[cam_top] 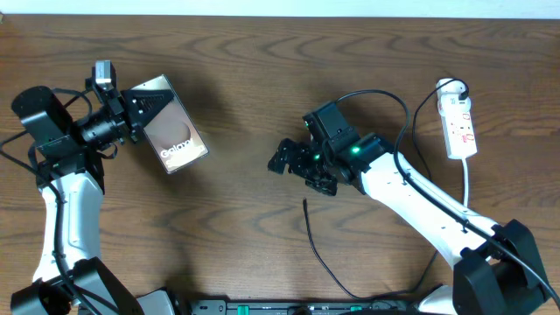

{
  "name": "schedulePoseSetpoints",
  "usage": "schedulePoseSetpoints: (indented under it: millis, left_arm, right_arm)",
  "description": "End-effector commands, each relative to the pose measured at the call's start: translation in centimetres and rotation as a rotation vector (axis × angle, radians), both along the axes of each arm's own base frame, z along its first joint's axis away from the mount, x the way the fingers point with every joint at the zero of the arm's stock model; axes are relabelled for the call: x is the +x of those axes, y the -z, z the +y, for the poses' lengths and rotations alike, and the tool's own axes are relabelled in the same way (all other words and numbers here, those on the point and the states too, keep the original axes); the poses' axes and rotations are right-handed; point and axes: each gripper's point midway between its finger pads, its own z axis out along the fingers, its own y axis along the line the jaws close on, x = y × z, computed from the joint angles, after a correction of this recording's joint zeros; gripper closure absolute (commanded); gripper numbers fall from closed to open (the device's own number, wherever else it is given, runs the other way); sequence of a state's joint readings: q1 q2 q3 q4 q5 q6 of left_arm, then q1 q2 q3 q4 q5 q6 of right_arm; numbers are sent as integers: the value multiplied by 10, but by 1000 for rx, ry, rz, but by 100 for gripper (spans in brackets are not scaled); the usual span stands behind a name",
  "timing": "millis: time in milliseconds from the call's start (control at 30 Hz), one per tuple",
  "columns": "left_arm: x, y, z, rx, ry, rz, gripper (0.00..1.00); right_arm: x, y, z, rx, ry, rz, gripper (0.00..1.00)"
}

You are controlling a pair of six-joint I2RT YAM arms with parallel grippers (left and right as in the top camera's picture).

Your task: Plug charger to phone and switch on socket

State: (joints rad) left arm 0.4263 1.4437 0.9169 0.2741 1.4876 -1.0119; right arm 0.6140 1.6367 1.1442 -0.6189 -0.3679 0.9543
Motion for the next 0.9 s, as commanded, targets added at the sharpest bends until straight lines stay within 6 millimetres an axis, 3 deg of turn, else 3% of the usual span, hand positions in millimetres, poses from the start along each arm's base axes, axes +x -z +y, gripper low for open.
schedulePoseSetpoints:
  millis: [0,300,433,667,867]
  left_arm:
    - [-5,-9,-2,18,27,-55,93]
    - [-5,-9,-2,29,28,-73,93]
    - [-5,-9,-2,34,28,-82,93]
    - [-5,-9,-2,36,29,-85,93]
    - [-6,-9,-2,34,33,-85,93]
  right_arm:
    - [-9,2,-3,-57,-76,-23,1]
    - [-37,21,-36,-225,-61,99,3]
    - [-43,28,-34,-244,-81,117,4]
    - [-57,58,-23,-296,-138,196,9]
    - [-64,72,-31,-355,-142,246,11]
